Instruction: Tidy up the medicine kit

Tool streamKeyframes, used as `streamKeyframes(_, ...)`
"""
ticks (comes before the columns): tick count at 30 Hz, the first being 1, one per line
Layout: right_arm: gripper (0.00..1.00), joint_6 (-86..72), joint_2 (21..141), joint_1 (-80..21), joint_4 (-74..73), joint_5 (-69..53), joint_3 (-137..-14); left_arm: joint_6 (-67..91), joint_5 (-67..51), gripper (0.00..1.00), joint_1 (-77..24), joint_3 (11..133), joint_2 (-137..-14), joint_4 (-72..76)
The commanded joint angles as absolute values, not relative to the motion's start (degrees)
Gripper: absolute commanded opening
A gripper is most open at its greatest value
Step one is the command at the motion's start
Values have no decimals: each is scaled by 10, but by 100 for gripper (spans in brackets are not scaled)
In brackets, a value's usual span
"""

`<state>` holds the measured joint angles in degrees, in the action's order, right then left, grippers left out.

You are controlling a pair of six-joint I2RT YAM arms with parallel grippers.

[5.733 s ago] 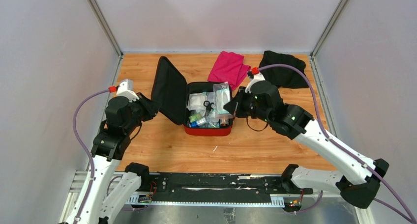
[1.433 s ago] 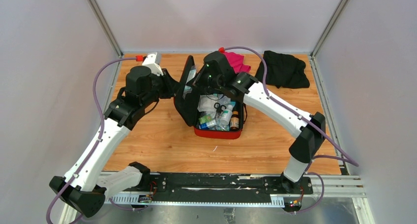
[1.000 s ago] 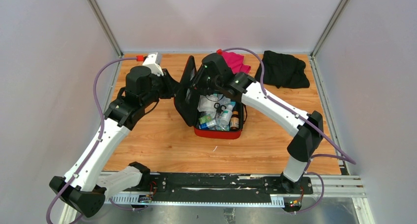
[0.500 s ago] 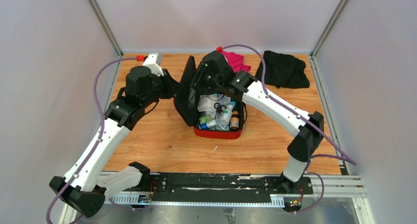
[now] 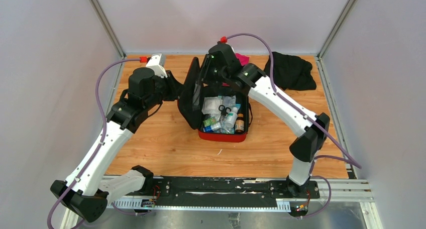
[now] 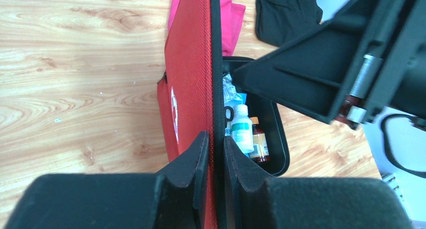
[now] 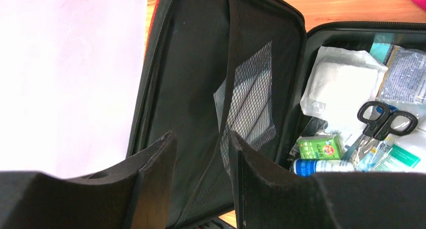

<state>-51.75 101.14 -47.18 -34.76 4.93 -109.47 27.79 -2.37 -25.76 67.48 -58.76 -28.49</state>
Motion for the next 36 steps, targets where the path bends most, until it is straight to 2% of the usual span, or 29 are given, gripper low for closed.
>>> streamKeyframes(1, 47, -479, 1062, -460, -384, 24, -1125, 269, -35, 0, -266, 658, -592, -310)
streamKeyframes(13, 44, -462, 1129, -457, -434, 95, -1184, 266, -37, 0, -266, 657, -590, -314)
streamKeyframes(20, 48, -430, 1074, -456, -376, 29, -1178, 261, -35, 0, -266, 655, -587, -318)
streamKeyframes(24, 49, -428, 992, -454, -332, 21, -1108, 258, -58, 0, -266, 664, -594, -317)
streamKeyframes(26, 49, -424, 942, -452, -332, 61, -1066, 259, -79, 0, -266, 673, -601, -315)
streamKeyframes(30, 48, -422, 814, -416, -333, 141, -904, 260, -116, 1, -276, 688, -618, -308)
streamKeyframes(33, 47, -432, 726, -369, -333, 154, -780, 257, -123, 12, -301, 700, -629, -299)
streamKeyframes(36, 46, -437, 653, -315, -332, 131, -678, 260, -130, 30, -326, 719, -646, -294)
